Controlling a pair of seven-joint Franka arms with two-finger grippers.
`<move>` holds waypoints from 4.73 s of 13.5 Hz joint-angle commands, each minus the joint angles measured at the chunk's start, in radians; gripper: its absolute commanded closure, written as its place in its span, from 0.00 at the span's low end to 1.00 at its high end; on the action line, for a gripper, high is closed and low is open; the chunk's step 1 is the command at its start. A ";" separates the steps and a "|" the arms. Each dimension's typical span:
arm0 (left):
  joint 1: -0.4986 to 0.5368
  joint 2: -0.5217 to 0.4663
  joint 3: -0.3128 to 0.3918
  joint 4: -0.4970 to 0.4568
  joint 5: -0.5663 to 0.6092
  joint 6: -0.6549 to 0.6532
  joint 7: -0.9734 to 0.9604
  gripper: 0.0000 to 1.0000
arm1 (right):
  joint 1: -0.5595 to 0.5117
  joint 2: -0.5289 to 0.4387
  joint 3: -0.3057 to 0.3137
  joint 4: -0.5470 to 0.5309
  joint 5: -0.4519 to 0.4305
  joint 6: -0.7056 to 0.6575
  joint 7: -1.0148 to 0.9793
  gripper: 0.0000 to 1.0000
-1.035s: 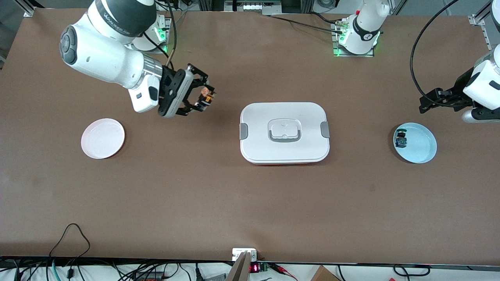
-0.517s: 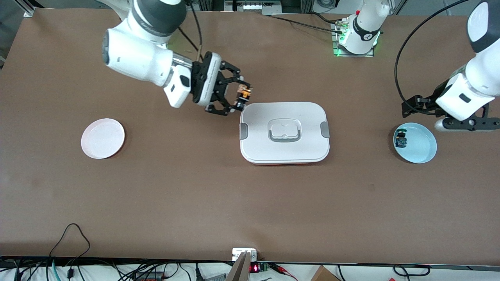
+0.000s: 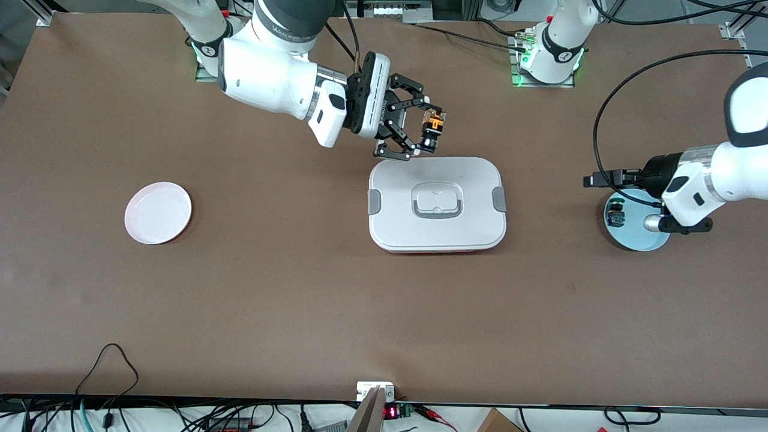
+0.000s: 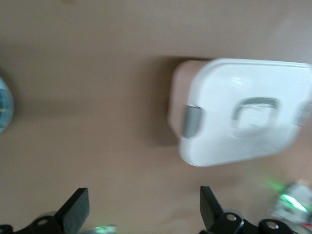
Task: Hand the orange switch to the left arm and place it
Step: 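Lift the orange switch with the right gripper over the white box, then hold the switch above the box while the left gripper reaches and grasps it, then carry the switch with the left gripper while the right gripper opens, withdraws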
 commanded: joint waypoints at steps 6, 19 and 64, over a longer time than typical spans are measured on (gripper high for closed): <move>0.125 0.038 -0.067 -0.114 -0.722 -0.138 -0.015 0.00 | 0.044 0.091 -0.007 0.061 0.487 -0.013 -0.427 0.99; 0.125 -0.311 -0.406 -0.409 -0.849 0.278 -0.061 0.00 | 0.060 0.115 -0.009 0.061 0.715 -0.017 -0.629 0.99; 0.650 0.388 -0.400 -0.134 0.858 0.416 0.111 1.00 | -0.112 -0.038 -0.432 -0.186 0.152 -0.854 -0.123 0.00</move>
